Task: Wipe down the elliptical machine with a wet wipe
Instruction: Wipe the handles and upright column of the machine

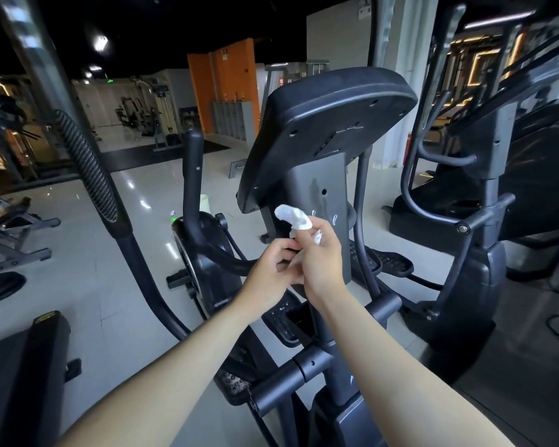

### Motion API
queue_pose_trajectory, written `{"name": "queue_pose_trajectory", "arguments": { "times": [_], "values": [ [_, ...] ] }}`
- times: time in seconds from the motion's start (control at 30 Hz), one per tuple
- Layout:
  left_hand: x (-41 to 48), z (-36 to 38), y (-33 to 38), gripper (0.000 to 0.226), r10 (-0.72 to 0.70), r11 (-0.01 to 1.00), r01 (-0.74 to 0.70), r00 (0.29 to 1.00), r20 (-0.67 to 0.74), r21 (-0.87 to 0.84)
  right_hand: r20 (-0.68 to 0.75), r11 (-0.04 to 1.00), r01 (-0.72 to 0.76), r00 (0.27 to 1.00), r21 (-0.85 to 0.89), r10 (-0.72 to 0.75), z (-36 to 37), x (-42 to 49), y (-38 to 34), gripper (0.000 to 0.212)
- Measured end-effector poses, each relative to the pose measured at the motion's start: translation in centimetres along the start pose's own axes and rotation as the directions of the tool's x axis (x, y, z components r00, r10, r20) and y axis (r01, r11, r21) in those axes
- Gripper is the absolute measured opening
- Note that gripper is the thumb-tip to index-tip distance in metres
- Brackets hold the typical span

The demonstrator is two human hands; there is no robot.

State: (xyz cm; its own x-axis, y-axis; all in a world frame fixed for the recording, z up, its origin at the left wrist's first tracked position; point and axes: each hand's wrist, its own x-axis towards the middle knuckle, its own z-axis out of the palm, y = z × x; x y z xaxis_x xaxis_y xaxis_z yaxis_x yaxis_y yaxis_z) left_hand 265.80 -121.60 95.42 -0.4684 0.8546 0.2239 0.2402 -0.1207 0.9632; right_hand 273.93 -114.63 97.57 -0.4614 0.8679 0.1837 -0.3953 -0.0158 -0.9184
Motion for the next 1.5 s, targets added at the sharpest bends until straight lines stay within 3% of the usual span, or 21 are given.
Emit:
{"name": "queue_pose_trajectory", "arguments": {
  "times": [0.07, 0.2, 0.3, 0.43, 0.53, 0.63, 0.73, 0.97, 1.07, 1.23, 1.33, 1.5],
  "values": [
    [0.4, -0.2, 0.6, 0.017, 0.014, 1.000, -0.013, 0.999, -0.038, 0.019, -0.009, 0.998, 0.032, 0.999, -0.058, -0.033, 0.5, 0.1, -0.4, 0.008],
    [1.5, -1.6, 1.3, 0.031, 0.038, 0.983, 0.007, 0.970, -0.240, 0.183, -0.092, 0.966, 0.199, 0.972, -0.166, -0.216, 0.4, 1.0, -1.7, 0.015],
    [2.7, -2.7, 1.7, 0.037, 0.017, 0.988, 0.041, 0.932, -0.363, 0.151, -0.099, 0.912, 0.323, 0.929, -0.252, -0.356, 0.8, 2.6, -3.0, 0.006],
    [3.9, -3.0, 2.9, 0.031, 0.039, 0.993, 0.008, 0.918, -0.394, 0.117, -0.054, 0.795, 0.429, 0.866, -0.428, -0.497, 2.0, 5.3, -4.1, 0.010],
    [4.4, -2.8, 3.4, 0.024, 0.060, 0.993, -0.019, 0.936, -0.348, 0.120, -0.095, 0.813, 0.384, 0.880, -0.437, -0.466, 1.7, 5.7, -3.5, 0.025],
    [4.8, -2.8, 3.0, 0.021, 0.028, 0.996, -0.004, 0.960, -0.278, 0.086, -0.144, 0.826, 0.323, 0.892, -0.462, -0.429, 0.0, 5.0, -1.3, 0.017],
    [4.7, -2.5, 2.6, 0.027, 0.148, 0.960, -0.073, 0.953, -0.266, 0.272, -0.245, 0.885, 0.237, 0.903, -0.401, -0.353, -0.9, 4.7, -0.2, 0.018],
    [4.6, -1.9, 1.1, 0.051, 0.439, 0.847, -0.299, 0.859, -0.263, 0.439, -0.073, 0.783, 0.466, 0.840, -0.411, -0.538, 1.9, 5.8, -3.5, 0.010],
    [5.0, -1.1, 0.0, 0.062, 0.428, 0.841, -0.303, 0.880, -0.206, 0.449, -0.037, 0.733, 0.494, 0.818, -0.467, -0.575, 1.6, 5.8, -2.2, 0.012],
    [4.9, -0.5, -0.1, 0.063, 0.411, 0.854, -0.292, 0.887, -0.212, 0.431, -0.105, 0.788, 0.354, 0.880, -0.504, -0.463, -1.7, 3.6, 2.0, 0.009],
    [5.0, -0.6, -0.2, 0.063, 0.429, 0.845, -0.314, 0.881, -0.199, 0.433, -0.102, 0.833, 0.302, 0.916, -0.463, -0.388, -1.2, 4.0, 0.3, 0.009],
    [5.3, -0.6, -0.8, 0.075, 0.435, 0.837, -0.307, 0.876, -0.210, 0.452, -0.061, 0.803, 0.424, 0.869, -0.419, -0.491, 1.9, 6.3, -4.2, 0.004]
  ]
}}
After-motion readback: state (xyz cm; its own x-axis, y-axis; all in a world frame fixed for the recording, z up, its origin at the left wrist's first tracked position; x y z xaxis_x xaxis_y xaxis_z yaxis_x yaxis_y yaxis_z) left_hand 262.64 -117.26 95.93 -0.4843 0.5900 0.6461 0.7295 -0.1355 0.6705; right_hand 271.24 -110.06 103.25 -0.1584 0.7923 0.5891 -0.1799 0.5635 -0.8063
